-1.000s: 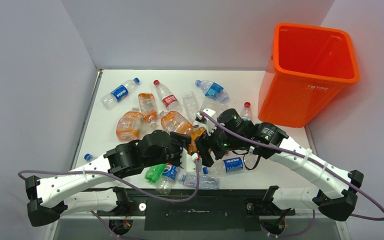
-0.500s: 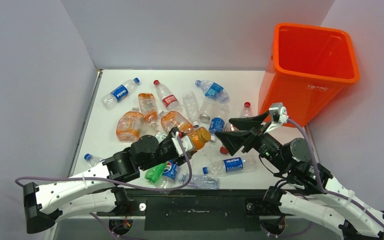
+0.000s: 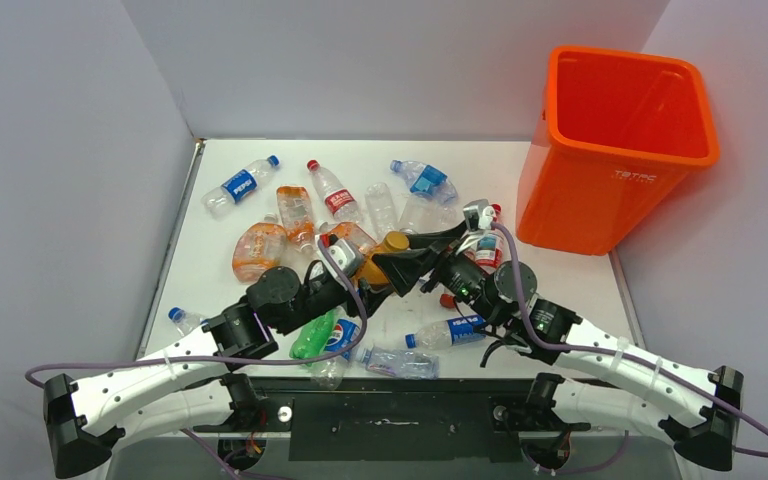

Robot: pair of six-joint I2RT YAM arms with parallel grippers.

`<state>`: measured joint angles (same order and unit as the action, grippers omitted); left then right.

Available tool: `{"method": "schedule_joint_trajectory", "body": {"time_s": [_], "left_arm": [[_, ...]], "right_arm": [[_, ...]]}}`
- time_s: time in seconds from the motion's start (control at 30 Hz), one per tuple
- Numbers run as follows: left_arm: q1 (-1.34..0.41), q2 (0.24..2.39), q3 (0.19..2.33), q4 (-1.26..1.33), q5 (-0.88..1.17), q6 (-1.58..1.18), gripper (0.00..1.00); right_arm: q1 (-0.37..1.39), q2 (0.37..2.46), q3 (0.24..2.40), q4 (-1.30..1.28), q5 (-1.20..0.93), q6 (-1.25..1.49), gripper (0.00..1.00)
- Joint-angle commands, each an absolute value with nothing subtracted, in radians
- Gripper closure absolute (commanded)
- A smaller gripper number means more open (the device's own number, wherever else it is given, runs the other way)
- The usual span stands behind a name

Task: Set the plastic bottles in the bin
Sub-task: Place the plastic bottle in the trash bin.

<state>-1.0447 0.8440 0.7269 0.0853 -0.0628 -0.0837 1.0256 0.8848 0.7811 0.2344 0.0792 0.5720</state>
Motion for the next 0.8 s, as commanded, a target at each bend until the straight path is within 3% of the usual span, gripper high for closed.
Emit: {"method": "schedule_joint_trajectory", "body": {"time_s": [0.0, 0.03, 0.07, 0.17, 0.3, 0.33, 0.37, 0.4, 0.5, 0.6, 0.77], "left_arm": [[-1.047, 0.830, 0.734, 0.156, -0.067, -0.108, 1.00], [-1.048, 0.828, 0.732, 0.158, -0.066, -0.106, 1.00], [-1.048, 0.827, 0.731, 0.159, -0.068, -0.106, 1.00], [-1.054, 0.827, 0.725, 0.164, -0.057, -0.087, 1.00], [-1.063, 0.828, 0.719, 0.167, -0.056, -0.072, 1.00], [-1.064, 0.826, 0.717, 0.171, -0.056, -0.069, 1.00], [-1.066, 0.824, 0.712, 0.180, -0.051, -0.061, 1.00], [-1.067, 0.821, 0.706, 0.192, -0.046, -0.051, 0.86], [-1.077, 0.796, 0.675, 0.235, -0.050, -0.018, 0.01], [-1.087, 0.754, 0.644, 0.268, -0.101, -0.006, 0.04], [-1.089, 0.700, 0.616, 0.301, -0.212, 0.049, 0.04]], "right_arm": [[1.043, 0.900, 0.796, 0.359, 0.122, 0.574, 0.04], [1.044, 0.905, 0.796, 0.360, 0.127, 0.573, 0.00], [1.044, 0.910, 0.795, 0.362, 0.128, 0.569, 0.06], [1.044, 0.919, 0.795, 0.356, 0.130, 0.561, 0.37], [1.046, 0.920, 0.787, 0.359, 0.136, 0.557, 0.58], [1.045, 0.921, 0.788, 0.358, 0.131, 0.553, 0.65], [1.045, 0.924, 0.795, 0.349, 0.129, 0.551, 0.79], [1.045, 0.928, 0.807, 0.332, 0.133, 0.552, 0.92], [1.045, 0.919, 0.861, 0.258, 0.159, 0.506, 0.95], [1.045, 0.905, 0.997, 0.102, 0.249, 0.393, 0.95], [1.045, 0.999, 1.404, -0.198, 0.565, 0.168, 0.95]]}}
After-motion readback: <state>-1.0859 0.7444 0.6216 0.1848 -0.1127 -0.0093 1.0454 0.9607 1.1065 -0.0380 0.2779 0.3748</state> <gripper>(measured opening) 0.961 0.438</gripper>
